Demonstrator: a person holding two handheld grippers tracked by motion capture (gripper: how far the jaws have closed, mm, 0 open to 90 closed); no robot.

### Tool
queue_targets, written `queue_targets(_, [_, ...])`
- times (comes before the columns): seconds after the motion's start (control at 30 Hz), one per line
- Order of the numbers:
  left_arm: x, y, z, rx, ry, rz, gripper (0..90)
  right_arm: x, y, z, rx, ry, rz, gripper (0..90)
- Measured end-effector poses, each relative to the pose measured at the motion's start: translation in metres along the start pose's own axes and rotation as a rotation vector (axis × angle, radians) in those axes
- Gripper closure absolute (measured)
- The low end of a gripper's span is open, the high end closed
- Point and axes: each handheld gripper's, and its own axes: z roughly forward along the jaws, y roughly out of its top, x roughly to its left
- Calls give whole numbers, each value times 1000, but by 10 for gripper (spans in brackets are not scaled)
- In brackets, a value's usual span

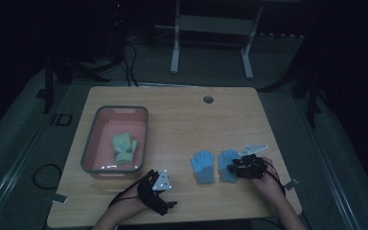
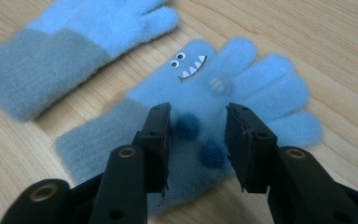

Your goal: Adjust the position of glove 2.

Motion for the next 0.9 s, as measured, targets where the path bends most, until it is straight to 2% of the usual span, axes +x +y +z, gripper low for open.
queue_targets(0.1, [0, 0, 0, 3, 1, 7, 90, 0, -2, 0, -10, -8, -25, 665])
queue_targets(0.17, [-1, 0, 1, 6, 2, 7, 90, 0, -2, -1, -2, -29, -23, 764])
queue_targets(0.23, [0, 0, 0, 3, 0, 5, 90, 0, -1, -1, 2, -42, -5, 805])
queue_targets(0.4, [0, 0, 0, 0, -3, 3, 90, 1, 1, -1, 5, -56, 5, 838])
queue_targets(0.53, [0, 0, 0, 1, -4, 5, 90, 0, 4, -7, -22, -52, 4, 841])
queue_targets(0.57, [0, 0, 0, -2, -5, 2, 90, -1, 8, -14, -51, -31, 9, 841])
queue_targets(0.6, [0, 0, 0, -1, -5, 2, 90, 0, 11, -17, -61, -34, 1, 842])
queue_targets(0.7, [0, 0, 0, 5, -3, 9, 90, 2, 20, -27, -88, -23, -24, 842])
queue_targets(0.77, [0, 0, 0, 5, -3, 7, 90, 7, 28, -33, -102, -2, -57, 842])
queue_targets(0.83, [0, 0, 0, 4, -3, 8, 90, 9, 31, -35, -111, 10, -58, 843])
queue_targets(0.87, [0, 0, 0, 2, -4, 6, 90, 14, 39, -38, -119, 50, -73, 843])
queue_targets(0.9, [0, 0, 0, 2, -4, 4, 90, 16, 42, -39, -125, 62, -79, 843])
